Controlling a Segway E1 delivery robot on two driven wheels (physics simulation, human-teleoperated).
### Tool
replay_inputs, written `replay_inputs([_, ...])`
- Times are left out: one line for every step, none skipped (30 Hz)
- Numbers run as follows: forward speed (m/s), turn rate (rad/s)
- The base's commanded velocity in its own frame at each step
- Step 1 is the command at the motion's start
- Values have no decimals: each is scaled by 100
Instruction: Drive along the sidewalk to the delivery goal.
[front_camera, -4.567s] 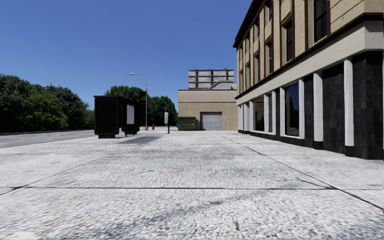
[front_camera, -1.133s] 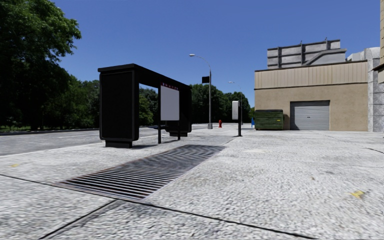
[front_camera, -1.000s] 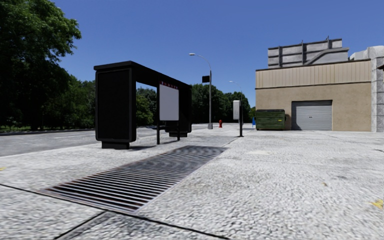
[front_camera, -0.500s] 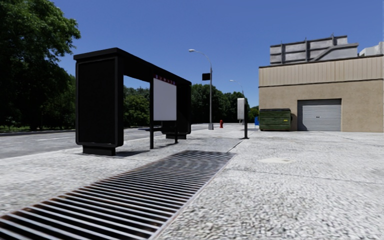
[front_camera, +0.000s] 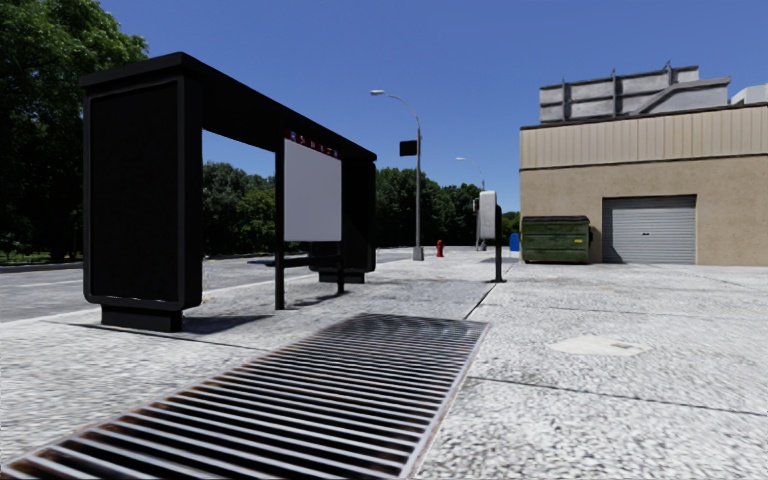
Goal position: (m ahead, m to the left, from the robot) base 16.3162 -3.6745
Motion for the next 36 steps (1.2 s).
replay_inputs([180, 0])
replay_inputs([180, 0])
replay_inputs([180, -10])
replay_inputs([180, -33])
replay_inputs([180, -60])
replay_inputs([180, -60])
replay_inputs([180, -79])
replay_inputs([180, -84])
replay_inputs([180, -47])
replay_inputs([180, -3])
replay_inputs([180, 0])
replay_inputs([180, 0])
replay_inputs([186, 0])
replay_inputs([200, 0])
replay_inputs([200, 0])
replay_inputs([200, 0])
replay_inputs([200, 0])
replay_inputs([200, 0])
replay_inputs([200, 0])
replay_inputs([200, 0])
replay_inputs([200, 0])
replay_inputs([200, 0])
replay_inputs([200, 0])
replay_inputs([200, 0])
replay_inputs([200, 0])
replay_inputs([200, 0])
replay_inputs([200, 0])
replay_inputs([200, 0])
replay_inputs([200, 0])
replay_inputs([200, 0])
replay_inputs([200, 0])
replay_inputs([200, 0])
replay_inputs([200, -4])
replay_inputs([200, -39])
replay_inputs([200, -39])
replay_inputs([200, -61])
